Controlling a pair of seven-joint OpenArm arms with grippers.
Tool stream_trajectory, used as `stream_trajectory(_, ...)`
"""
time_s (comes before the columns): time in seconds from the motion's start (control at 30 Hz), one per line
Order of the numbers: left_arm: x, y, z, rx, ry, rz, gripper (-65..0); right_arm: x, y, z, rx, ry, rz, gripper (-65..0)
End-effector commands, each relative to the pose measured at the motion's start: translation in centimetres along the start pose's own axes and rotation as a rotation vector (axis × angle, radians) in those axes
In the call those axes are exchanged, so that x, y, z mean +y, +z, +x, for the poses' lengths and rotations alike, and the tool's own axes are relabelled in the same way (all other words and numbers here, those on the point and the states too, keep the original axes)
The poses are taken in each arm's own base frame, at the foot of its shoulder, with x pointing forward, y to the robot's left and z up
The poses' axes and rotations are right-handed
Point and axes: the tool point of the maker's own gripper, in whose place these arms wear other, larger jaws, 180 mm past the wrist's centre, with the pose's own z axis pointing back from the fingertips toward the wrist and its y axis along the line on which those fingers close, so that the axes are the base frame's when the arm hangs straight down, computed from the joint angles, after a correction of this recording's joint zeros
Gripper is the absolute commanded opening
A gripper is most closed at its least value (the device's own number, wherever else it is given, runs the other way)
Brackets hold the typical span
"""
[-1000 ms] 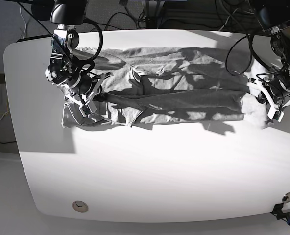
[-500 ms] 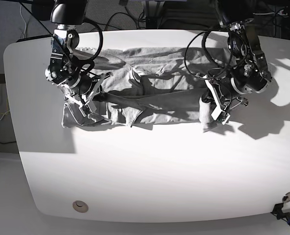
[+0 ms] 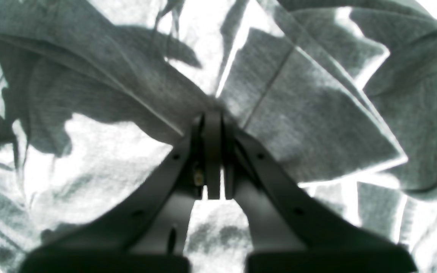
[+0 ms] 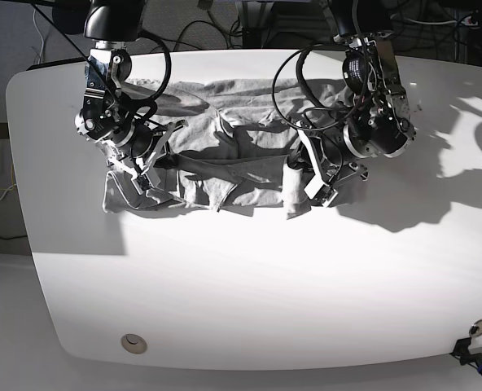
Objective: Fold the T-shirt properly
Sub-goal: 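Move the left gripper to the middle of the folded strip and pinch it, then lift the strip end with the left gripper and fold it toward the right gripper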
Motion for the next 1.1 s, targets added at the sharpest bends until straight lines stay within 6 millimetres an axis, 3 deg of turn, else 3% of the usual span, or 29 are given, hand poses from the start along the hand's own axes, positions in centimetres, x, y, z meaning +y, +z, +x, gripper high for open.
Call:
stream_trajectory(0.0, -0.5, 0.2, 1.5, -0.057, -0.011, -0.016, -65.0, -0.8, 0.2, -1.1, 0.066, 0.022, -0.032, -65.0)
stream_trajectory(0.33, -1.6, -1.6, 0.3, -0.007, 0.005, -0.079, -65.0, -0.8, 0.2, -1.2, 0.067, 0.023, -0.031, -65.0)
stream_trajectory(0.37, -1.9, -1.6, 0.6, -0.018, 0.005, -0.095, -61.6, -0.8, 0.2, -1.2, 0.067, 0.023, -0.031, -65.0)
stream_trajectory(0.43, -2.8, -1.5, 1.4, -0.056, 0.013, -0.138, -45.1, -0.7, 0.2, -1.2, 0.067, 0.024, -0.03, -65.0)
stream_trajectory(0.5, -4.5, -1.6, 2.3, -0.089, 0.0, -0.202, -34.1, -0.7, 0.2, -1.2, 0.067, 0.024, -0.03, -65.0)
stream_trajectory(0.57, -6.2, -1.6, 3.2, -0.115, -0.019, -0.257, -34.9, -0.7, 0.2, -1.2, 0.068, 0.025, -0.029, -65.0)
stream_trajectory(0.63, -6.4, -0.9, 5.1, -0.17, -0.048, -0.265, -37.5, -0.5, 0.1, -1.1, 0.066, 0.022, -0.026, -65.0)
stream_trajectory(0.7, -4.9, -0.1, 5.4, -0.171, -0.095, -0.221, -39.6, -0.2, -0.1, -1.1, 0.062, 0.017, -0.019, -65.0)
stream_trajectory(0.9, 3.5, 2.9, 3.3, -0.091, -0.137, -0.026, -42.6, 0.0, -0.1, -1.0, 0.06, 0.014, -0.016, -65.0)
stream_trajectory(0.97, 4.5, 3.4, 2.4, -0.057, -0.153, -0.003, -42.6, 0.0, -0.1, -1.0, 0.06, 0.014, -0.016, -65.0)
stream_trajectory(1.07, 4.6, 3.5, 0.4, -0.014, -0.139, -0.004, -42.6, 0.1, -0.2, -1.0, 0.059, 0.013, -0.015, -65.0)
